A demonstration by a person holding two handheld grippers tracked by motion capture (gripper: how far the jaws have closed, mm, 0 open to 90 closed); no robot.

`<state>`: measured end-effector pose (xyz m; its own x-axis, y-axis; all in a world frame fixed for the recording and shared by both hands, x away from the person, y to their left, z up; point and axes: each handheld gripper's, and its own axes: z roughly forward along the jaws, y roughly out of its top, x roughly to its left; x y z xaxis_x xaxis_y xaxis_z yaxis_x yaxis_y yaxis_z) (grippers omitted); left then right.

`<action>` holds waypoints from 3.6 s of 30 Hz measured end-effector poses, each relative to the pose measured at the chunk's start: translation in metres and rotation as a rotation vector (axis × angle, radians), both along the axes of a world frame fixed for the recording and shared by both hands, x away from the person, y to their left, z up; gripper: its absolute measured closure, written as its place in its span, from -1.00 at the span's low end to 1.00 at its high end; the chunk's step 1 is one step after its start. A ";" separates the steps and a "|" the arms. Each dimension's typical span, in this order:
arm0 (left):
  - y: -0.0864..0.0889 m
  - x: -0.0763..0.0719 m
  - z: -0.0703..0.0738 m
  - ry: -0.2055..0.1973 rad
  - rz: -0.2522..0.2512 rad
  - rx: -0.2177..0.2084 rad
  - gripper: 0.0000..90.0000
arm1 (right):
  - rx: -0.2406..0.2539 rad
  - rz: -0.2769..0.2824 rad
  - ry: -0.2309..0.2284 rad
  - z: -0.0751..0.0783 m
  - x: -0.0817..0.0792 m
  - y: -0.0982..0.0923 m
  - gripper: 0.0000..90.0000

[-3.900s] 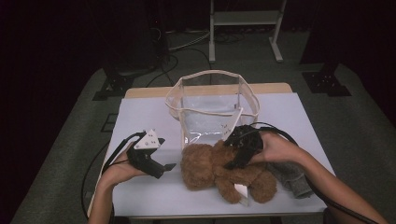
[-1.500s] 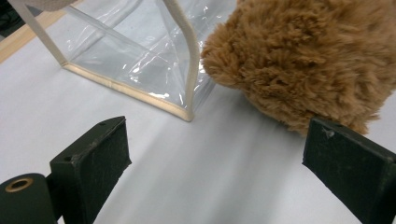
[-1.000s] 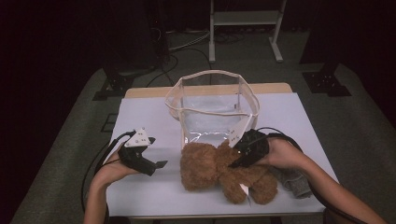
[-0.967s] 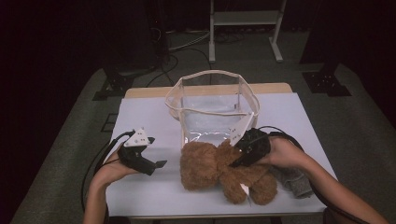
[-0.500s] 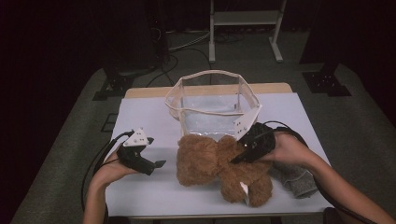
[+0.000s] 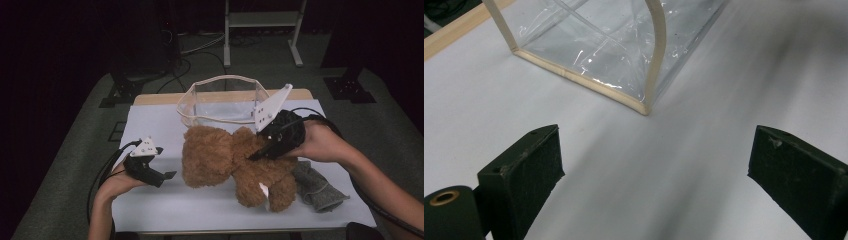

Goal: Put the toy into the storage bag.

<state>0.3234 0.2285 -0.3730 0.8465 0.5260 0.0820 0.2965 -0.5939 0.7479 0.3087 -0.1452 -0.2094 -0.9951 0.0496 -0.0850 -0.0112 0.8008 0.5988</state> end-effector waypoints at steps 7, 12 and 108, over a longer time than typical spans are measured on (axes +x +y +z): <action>0.002 0.001 -0.002 0.006 0.011 -0.012 -0.86 | 0.010 -0.013 -0.025 0.045 0.003 0.004 0.40; 0.003 0.001 -0.002 0.011 0.013 -0.012 -0.86 | 0.010 -0.019 -0.031 0.072 0.011 0.009 0.40; 0.009 0.003 -0.012 0.039 -0.003 0.014 -0.86 | -0.065 -0.265 0.090 0.008 0.191 0.029 0.38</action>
<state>0.3261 0.2375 -0.3851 0.8506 0.5228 0.0561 0.3238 -0.6050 0.7274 0.5002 -0.1161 -0.2013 -0.9517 0.3068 -0.0089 0.2547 0.8056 0.5349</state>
